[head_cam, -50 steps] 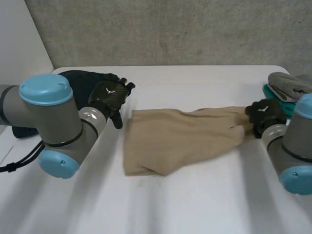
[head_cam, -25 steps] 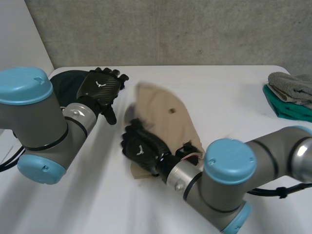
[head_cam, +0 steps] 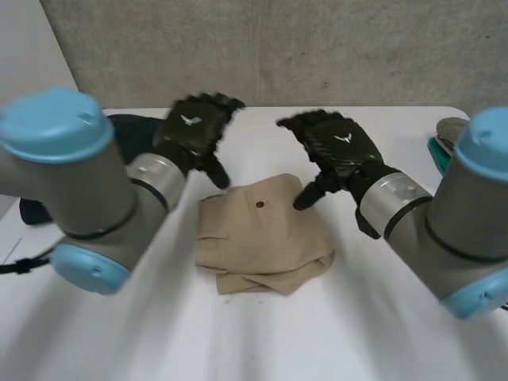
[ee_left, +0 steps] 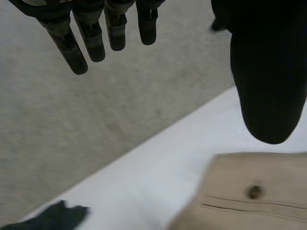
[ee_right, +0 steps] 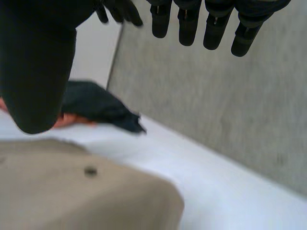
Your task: Fold the laundry.
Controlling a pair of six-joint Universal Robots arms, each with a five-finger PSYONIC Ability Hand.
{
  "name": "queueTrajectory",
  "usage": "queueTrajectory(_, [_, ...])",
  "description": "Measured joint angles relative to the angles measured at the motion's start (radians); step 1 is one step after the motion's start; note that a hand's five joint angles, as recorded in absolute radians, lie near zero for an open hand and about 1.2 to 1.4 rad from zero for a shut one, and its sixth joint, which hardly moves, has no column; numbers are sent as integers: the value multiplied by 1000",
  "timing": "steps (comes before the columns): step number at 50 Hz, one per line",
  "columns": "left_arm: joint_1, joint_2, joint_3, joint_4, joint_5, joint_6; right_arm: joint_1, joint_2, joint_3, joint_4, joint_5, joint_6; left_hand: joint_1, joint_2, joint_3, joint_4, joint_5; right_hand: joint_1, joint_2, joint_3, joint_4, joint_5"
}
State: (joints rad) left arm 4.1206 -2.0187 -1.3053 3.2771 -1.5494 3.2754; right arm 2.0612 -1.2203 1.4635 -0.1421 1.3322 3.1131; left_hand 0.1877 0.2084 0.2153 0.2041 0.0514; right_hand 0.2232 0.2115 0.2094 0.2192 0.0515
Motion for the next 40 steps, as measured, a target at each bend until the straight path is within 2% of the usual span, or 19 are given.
queueTrajectory(5, [-62, -106, 41, -38, -63, 1, -19, 144, -132, 157, -1, -14, 0, 0, 0, 0, 0, 0, 0, 0, 0, 0])
queueTrajectory(10, [-83, -221, 60, -96, -149, 18, -17, 297, -239, 254, -5, -59, 0, 0, 0, 0, 0, 0, 0, 0, 0, 0])
queueTrajectory(13, [-82, -262, 60, -131, -173, 38, -15, 352, -268, 275, -3, -107, 0, 0, 0, 0, 0, 0, 0, 0, 0, 0])
queueTrajectory(17, [-76, -286, 52, -169, -183, 65, -13, 384, -281, 283, 14, -176, 0, 0, 0, 0, 0, 0, 0, 0, 0, 0])
queueTrajectory(23, [-54, -248, 28, -219, -171, 96, -11, 334, -260, 274, 104, -345, -11, 0, 0, 0, 0, 0, 0, 0, 0, 0])
queueTrajectory(30, [-32, -97, 43, -220, -70, 102, 5, 198, -159, 193, 155, -421, -11, 0, 0, 0, 0, 0, 0, 0, 0, -4])
queueTrajectory(38, [2, -1, 134, -232, 154, 98, 119, 114, 53, -7, 159, -426, -11, 0, 0, 0, 0, 0, 0, 0, 0, -4])
queueTrajectory(40, [15, 6, 162, -254, 236, 96, 147, 110, 119, -71, 157, -427, -8, 0, 0, 0, 0, 0, 0, 0, 0, -4])
